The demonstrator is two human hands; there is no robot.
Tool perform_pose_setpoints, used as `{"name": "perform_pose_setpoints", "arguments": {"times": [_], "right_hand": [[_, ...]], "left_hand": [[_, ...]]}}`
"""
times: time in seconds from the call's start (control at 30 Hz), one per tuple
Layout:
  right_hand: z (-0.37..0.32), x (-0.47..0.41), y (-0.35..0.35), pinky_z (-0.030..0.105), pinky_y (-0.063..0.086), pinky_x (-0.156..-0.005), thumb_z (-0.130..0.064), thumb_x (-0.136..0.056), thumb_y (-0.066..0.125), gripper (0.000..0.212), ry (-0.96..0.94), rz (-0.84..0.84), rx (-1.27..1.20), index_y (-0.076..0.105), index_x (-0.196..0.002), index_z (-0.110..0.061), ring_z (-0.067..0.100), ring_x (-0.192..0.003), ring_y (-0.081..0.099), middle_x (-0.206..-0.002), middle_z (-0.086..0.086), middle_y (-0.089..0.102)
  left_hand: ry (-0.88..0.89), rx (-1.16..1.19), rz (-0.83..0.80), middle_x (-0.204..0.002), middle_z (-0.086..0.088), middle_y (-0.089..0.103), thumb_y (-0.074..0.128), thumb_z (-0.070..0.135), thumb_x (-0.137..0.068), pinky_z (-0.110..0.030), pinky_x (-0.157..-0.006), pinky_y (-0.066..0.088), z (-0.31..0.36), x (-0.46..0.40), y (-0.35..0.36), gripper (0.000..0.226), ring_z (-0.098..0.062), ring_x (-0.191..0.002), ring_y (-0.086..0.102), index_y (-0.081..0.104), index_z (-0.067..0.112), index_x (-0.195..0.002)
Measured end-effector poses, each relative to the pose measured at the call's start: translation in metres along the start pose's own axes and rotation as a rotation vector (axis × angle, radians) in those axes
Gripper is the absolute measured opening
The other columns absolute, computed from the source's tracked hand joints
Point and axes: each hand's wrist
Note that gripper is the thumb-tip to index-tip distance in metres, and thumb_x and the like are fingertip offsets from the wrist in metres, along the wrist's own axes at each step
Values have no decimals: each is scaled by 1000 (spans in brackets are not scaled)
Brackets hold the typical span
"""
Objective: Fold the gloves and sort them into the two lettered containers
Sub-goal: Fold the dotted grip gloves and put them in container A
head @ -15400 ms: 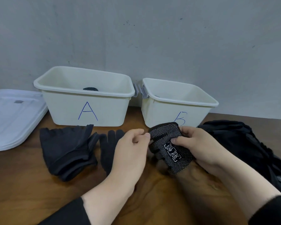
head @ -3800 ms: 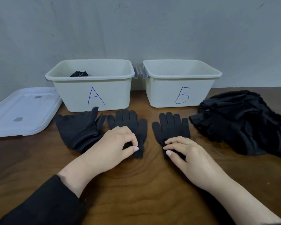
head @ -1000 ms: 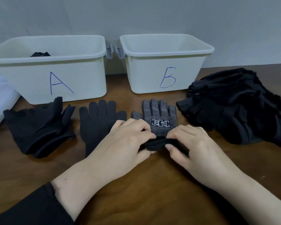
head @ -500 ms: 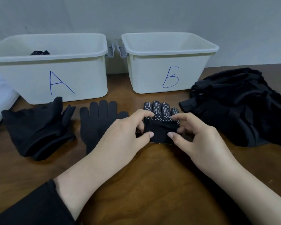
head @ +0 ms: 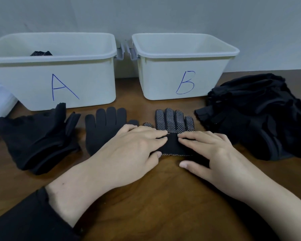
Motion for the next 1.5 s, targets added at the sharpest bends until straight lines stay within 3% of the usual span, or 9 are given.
{"name": "perform_pose_setpoints", "arguments": {"times": [0.07,0.17,0.37,0.67,0.83,0.97,1.2,1.33,1.5], "right_hand": [[3,0,-2,22,12,-118,-62,-88,54,60,29,-37,-31,42,-145,-49,-28,-132,15,-140,-44,33],[6,-3,1,29,21,-117,-46,-91,63,53,32,24,-38,49,-142,-46,-17,-136,28,-136,-43,39],[0,-11,10,35,36,-108,-27,-96,64,30,57,161,-55,65,-124,-37,-4,-123,48,-126,-29,59],[-15,7,2,20,40,-98,-46,-91,58,20,109,140,-165,61,-111,-49,2,-106,50,-96,-18,65],[-12,2,-3,49,55,-86,-35,-91,69,23,185,137,-468,60,-109,-46,26,-90,67,-102,-9,73],[-6,-21,-5,46,56,-79,-26,-93,70,22,231,167,-524,62,-107,-41,30,-79,61,-96,-20,71],[9,-67,2,27,52,-84,-34,-94,67,15,343,178,-345,70,-108,-38,7,-92,65,-94,-13,71],[4,-73,8,15,33,-79,-29,-96,65,24,333,178,-138,71,-119,-25,6,-98,53,-103,-14,58],[3,-73,7,11,34,-93,-24,-100,58,28,244,144,-113,68,-127,-22,6,-114,55,-123,-13,62]], "left_hand": [[-18,-10,-31,-159,28,19,35,53,-102,-28,-120,4,2,-1,-3,53,4,-146,12,29,40,-153],[-16,-22,-47,-159,28,15,35,62,-98,-27,-118,2,2,-2,-3,63,4,-146,9,20,40,-155],[-25,23,93,-151,23,39,45,51,-100,-24,-112,13,1,-9,6,52,1,-139,27,37,38,-150],[-2,149,148,-114,20,63,51,43,-99,-14,-98,31,8,13,-7,34,2,-108,45,54,42,-133],[-123,344,148,-113,23,61,52,50,-96,-10,-90,39,9,13,-8,45,5,-105,50,37,54,-138],[-259,478,251,-103,35,52,58,41,-97,4,-81,32,8,-1,-9,45,23,-99,46,42,49,-138],[-280,190,397,-128,17,54,52,40,-97,-34,-104,42,-5,-11,-7,36,-4,-118,46,57,32,-132],[-111,96,280,-133,15,55,39,44,-97,-31,-104,34,-1,-10,0,42,-6,-123,45,61,30,-130],[-73,61,167,-149,20,43,43,47,-101,-23,-109,14,-1,-10,6,44,0,-134,28,48,35,-144]]}}
Point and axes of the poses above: each hand's wrist, its own x-axis away from the middle knuckle, its own y-axis out of the palm, z = x × y
